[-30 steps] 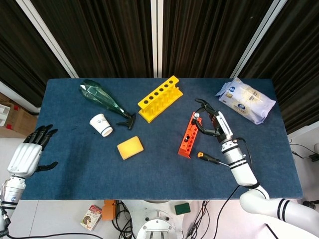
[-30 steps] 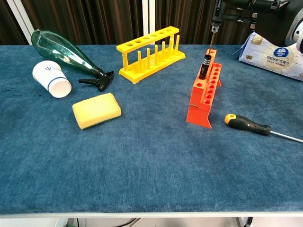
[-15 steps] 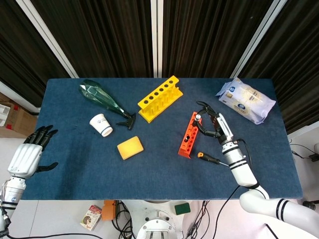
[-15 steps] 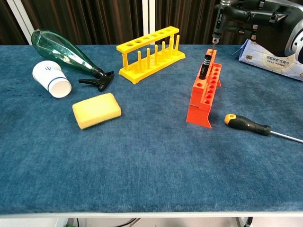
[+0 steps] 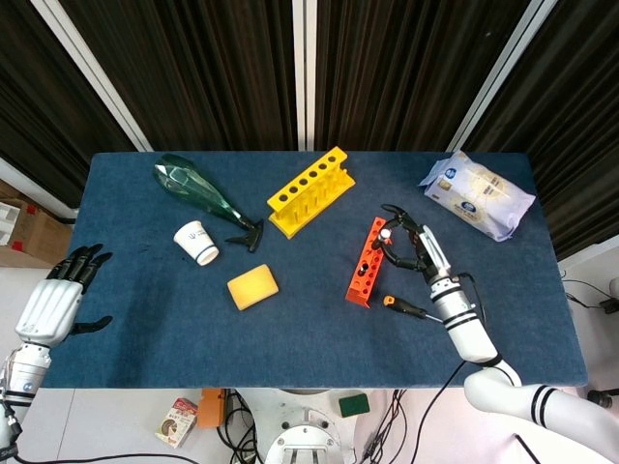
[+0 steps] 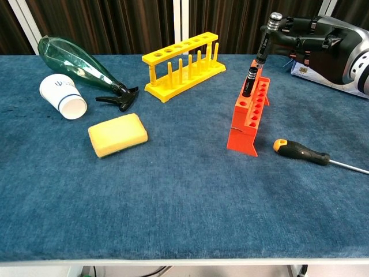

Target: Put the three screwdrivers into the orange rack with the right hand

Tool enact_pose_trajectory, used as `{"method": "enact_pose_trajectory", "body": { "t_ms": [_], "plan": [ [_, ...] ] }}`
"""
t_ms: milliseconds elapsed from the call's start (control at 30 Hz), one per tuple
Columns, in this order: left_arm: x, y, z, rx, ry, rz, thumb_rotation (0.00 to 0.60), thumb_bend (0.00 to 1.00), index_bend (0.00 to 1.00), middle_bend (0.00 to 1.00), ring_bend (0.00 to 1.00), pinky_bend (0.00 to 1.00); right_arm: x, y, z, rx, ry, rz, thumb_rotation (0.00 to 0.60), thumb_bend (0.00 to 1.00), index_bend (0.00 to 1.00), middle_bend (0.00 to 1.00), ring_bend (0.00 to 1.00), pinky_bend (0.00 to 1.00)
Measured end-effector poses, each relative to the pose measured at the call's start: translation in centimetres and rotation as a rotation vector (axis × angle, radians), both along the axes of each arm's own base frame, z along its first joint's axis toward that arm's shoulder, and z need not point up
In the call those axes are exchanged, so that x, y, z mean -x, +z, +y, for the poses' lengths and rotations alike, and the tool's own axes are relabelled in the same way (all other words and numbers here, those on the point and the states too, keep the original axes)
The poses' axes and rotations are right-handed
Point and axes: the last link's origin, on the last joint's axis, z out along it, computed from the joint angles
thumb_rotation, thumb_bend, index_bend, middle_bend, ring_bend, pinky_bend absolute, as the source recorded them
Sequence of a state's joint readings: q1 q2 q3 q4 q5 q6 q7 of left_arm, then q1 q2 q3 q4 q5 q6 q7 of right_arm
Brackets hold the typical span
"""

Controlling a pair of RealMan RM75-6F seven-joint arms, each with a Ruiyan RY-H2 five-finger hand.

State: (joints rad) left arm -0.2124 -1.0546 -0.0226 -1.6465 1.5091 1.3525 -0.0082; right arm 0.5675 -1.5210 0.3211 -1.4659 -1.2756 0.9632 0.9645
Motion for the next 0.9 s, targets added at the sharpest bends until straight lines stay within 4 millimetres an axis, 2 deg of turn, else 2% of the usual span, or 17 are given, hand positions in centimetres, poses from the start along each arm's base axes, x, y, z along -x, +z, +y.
{"method": "enact_pose_trajectory", "body": {
  "t_ms": [533,600,733,900],
  "plan": [
    [-0.01,-0.1,0.04,0.005,-0.001,0.001,0.6,0.04,0.12,0.04,0.03,0.19,0.59,-0.68,-0.01,-0.019,-0.014,0.022,0.6,0.38,0.69,0.1,0.0,0.0],
    [-0.05,-0.07,0.05,0.005,-0.001,0.002,0.6,0.04,0.12,0.04,0.03,0.19,0.62,-0.71,0.03,-0.025,-0.009,0.029,0.6,0.36,0.63,0.09,0.0,0.0],
    [-0.16,0.0,0.07,0.003,-0.003,0.003,0.6,0.04,0.12,0.03,0.03,0.19,0.63,-0.64,0.09,-0.03,0.005,0.037,0.6,0.32,0.42,0.08,0.0,0.0],
    [-0.27,-0.05,0.07,0.005,-0.005,0.004,0.6,0.04,0.12,0.04,0.03,0.19,0.84,-0.41,0.16,-0.034,0.011,0.039,0.6,0.26,0.23,0.06,0.0,0.0]
  ]
}}
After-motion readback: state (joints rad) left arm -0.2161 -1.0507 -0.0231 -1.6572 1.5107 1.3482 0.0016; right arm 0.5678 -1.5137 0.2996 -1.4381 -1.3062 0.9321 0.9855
